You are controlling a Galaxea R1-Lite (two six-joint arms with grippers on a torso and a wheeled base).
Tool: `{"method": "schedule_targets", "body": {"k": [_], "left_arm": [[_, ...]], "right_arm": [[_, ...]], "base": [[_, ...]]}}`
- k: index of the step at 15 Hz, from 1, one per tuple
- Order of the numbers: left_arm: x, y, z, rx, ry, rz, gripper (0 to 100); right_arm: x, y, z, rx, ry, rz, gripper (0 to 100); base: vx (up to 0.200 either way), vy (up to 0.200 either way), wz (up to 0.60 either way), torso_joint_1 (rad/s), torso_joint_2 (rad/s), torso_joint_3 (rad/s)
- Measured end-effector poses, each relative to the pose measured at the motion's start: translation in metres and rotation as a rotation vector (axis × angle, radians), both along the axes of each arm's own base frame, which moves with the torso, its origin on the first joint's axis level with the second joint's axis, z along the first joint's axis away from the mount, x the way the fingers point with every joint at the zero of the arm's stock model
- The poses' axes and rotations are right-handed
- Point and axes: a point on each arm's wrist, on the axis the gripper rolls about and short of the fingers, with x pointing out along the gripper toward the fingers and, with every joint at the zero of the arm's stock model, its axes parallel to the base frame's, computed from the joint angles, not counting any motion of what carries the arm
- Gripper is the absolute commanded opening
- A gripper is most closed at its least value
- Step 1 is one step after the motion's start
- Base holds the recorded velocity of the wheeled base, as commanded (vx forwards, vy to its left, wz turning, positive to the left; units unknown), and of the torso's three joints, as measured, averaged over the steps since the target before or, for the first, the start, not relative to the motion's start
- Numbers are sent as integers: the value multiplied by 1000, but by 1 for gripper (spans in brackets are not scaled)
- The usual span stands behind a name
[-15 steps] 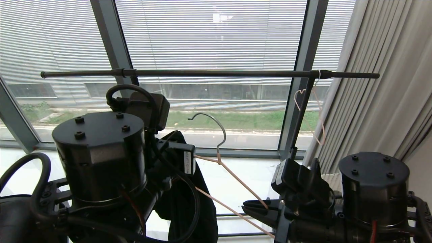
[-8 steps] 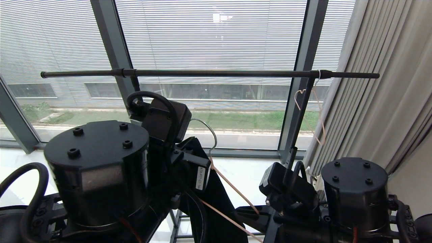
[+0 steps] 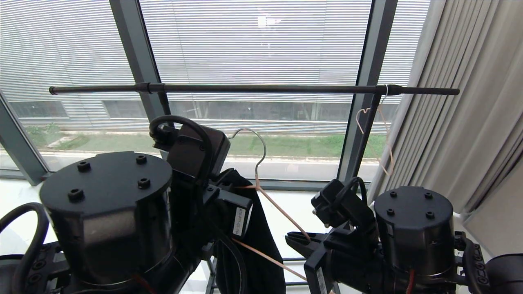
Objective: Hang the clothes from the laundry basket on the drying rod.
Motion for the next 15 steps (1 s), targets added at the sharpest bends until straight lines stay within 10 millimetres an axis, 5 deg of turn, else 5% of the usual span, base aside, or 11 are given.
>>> {"method": "schedule_targets", "body": {"k": [13, 14, 15], "left_arm": [[7, 17, 8, 8, -30, 61, 0], [7, 17, 8, 13, -32, 58, 100], [7, 17, 9, 12, -34, 56, 100]], "right_arm": [[9, -3, 5, 29, -47, -72, 0], [10, -3, 6, 35, -55, -87, 0], [10, -3, 6, 35, -59, -97, 0]], "base": [[0, 0, 0, 0, 0, 0], [0, 0, 0, 0, 0, 0], [0, 0, 0, 0, 0, 0]]}}
